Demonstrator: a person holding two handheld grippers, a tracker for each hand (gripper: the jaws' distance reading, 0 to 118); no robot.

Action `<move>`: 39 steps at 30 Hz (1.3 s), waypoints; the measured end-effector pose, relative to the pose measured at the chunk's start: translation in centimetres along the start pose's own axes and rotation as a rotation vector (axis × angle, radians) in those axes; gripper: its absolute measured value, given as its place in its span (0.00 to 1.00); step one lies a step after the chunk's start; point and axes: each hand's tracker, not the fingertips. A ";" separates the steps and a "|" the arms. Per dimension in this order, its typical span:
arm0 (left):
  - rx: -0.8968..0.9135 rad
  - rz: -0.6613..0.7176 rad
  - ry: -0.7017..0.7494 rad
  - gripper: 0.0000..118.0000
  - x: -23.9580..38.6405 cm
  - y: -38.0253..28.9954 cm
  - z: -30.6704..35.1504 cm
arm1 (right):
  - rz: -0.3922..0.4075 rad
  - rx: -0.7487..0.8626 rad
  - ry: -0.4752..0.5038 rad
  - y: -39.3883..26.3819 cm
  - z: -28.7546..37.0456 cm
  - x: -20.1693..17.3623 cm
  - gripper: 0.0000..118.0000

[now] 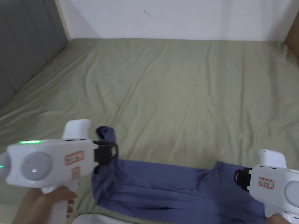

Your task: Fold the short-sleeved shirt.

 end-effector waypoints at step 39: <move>-0.316 0.010 -0.221 0.01 10.6 -9.0 -12.9 | -0.099 0.005 -0.013 -1.4 1.8 4.0 0.00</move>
